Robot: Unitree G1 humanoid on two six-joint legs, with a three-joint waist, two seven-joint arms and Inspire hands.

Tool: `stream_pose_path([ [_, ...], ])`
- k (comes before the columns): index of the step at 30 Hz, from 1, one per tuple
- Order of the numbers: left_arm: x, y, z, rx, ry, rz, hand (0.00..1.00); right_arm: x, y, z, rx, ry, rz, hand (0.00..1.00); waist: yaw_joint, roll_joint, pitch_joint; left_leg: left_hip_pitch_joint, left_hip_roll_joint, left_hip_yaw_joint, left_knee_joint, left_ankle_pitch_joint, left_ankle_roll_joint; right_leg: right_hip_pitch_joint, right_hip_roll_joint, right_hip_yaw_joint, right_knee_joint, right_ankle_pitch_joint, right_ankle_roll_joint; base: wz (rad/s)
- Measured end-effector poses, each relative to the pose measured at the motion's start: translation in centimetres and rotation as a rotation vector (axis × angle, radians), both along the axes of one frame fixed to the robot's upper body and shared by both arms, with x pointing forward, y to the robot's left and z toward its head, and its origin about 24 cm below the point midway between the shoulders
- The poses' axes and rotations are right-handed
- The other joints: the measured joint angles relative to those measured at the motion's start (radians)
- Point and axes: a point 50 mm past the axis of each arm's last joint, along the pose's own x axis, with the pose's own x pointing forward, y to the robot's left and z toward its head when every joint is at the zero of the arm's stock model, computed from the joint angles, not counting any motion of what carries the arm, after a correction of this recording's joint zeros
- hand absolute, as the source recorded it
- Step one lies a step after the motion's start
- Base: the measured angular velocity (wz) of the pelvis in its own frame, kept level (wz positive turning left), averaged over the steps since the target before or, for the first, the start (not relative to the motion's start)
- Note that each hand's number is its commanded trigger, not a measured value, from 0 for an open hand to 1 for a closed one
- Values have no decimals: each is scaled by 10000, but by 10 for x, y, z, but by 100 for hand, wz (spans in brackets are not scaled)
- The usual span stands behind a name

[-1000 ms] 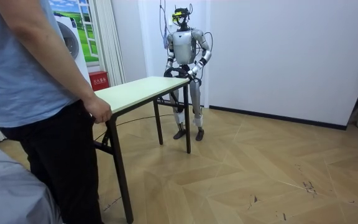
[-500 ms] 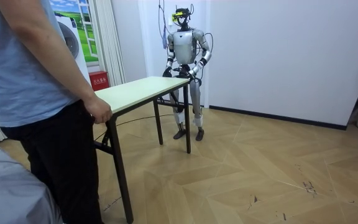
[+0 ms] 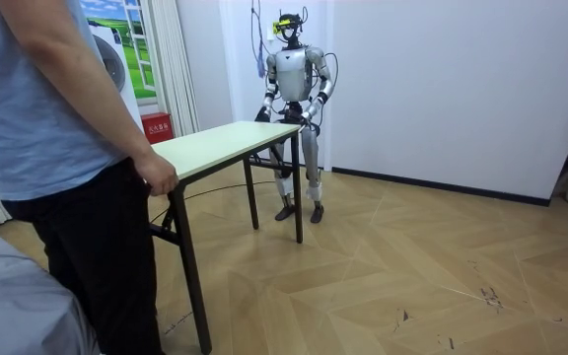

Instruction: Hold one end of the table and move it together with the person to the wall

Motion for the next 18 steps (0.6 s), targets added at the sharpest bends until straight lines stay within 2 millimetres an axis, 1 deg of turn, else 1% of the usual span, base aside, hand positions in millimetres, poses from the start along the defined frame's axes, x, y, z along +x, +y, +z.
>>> stream_pose_path([
  [2,0,1,-2,-13,83,146,0,4,-8,1,-255,97,-424,0,15,21,-2,22,2,9,21,0,0,-6,15,52,-10,-2,-3,-8],
  [5,0,0,-4,-205,174,438,0,9,-13,2,-329,221,-1061,0,8,25,-3,5,4,8,22,0,0,-17,17,63,-1,-4,-9,-4],
  [8,0,0,-5,-237,218,427,0,12,-14,3,-263,273,-1518,0,9,28,-8,2,5,7,26,0,0,-22,18,64,-1,-2,-13,0],
  [12,0,0,-5,-233,257,422,0,12,-11,3,-160,296,-1666,0,-30,28,-18,-16,1,5,35,0,0,-21,12,54,-12,0,-15,0],
  [14,-1,1,-7,-188,348,393,0,12,-10,2,-151,345,-1701,0,-56,36,-61,-20,2,4,39,0,0,-18,12,49,-15,0,-14,0],
  [18,-3,1,-9,-149,468,371,0,12,-10,2,-166,421,-1734,0,-63,41,-102,-5,2,0,44,0,0,-3,12,46,-29,0,-14,0],
])
